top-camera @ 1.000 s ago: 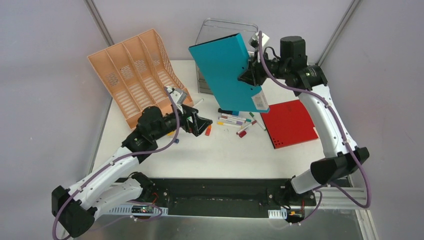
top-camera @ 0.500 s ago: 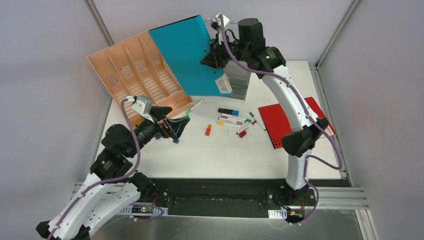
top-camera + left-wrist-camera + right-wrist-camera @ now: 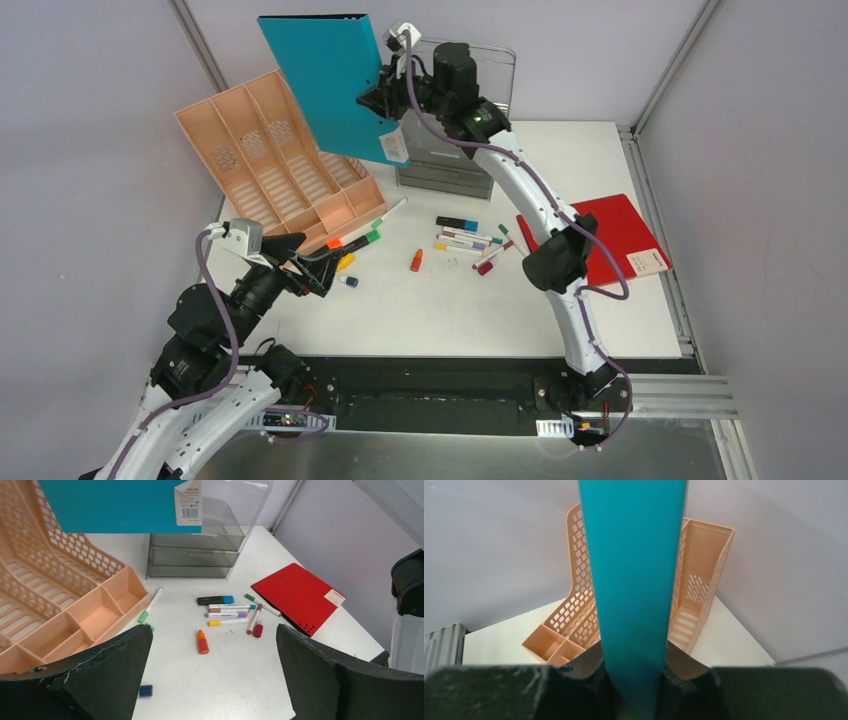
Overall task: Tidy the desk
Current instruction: Place the folder in the storage box.
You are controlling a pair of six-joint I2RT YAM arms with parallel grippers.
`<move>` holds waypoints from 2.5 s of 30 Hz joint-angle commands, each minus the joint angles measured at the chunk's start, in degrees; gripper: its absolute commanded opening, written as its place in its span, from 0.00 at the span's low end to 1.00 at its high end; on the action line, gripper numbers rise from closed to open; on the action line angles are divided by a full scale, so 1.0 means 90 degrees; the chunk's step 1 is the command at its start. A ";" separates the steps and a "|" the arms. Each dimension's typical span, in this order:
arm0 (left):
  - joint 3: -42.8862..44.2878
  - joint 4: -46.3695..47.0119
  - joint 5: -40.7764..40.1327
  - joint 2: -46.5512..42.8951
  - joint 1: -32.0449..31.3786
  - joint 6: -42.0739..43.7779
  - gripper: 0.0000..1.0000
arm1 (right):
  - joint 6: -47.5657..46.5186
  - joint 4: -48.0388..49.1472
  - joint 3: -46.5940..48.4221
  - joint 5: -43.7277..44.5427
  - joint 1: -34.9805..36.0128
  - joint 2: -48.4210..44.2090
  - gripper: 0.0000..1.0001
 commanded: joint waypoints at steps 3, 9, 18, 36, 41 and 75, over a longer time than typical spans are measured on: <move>0.0506 -0.0967 -0.0593 -0.0237 0.0046 0.0495 0.99 | 0.0206 0.2166 0.0371 0.0625 0.0474 0.0532 0.00; 0.0342 -0.1188 -0.0860 -0.0663 0.0045 0.0559 0.99 | -0.0178 0.2585 0.0688 0.1380 0.0790 0.1094 0.00; 0.0185 -0.1285 -0.1037 -0.0909 0.0040 0.0550 0.99 | -0.0037 0.3186 0.0964 0.1839 0.0893 0.1638 0.00; -0.0007 -0.1465 -0.1409 -0.1147 0.0047 0.0585 0.99 | 0.0479 0.4053 0.1547 0.3313 0.1316 0.2690 0.00; -0.0009 -0.1517 -0.1441 -0.1164 0.0048 0.0594 0.99 | 0.0524 0.4223 0.1655 0.3505 0.1442 0.2945 0.00; -0.0019 -0.1501 -0.1223 -0.0924 0.0256 0.0639 0.99 | 0.0626 0.4840 0.1539 0.4273 0.1687 0.3510 0.29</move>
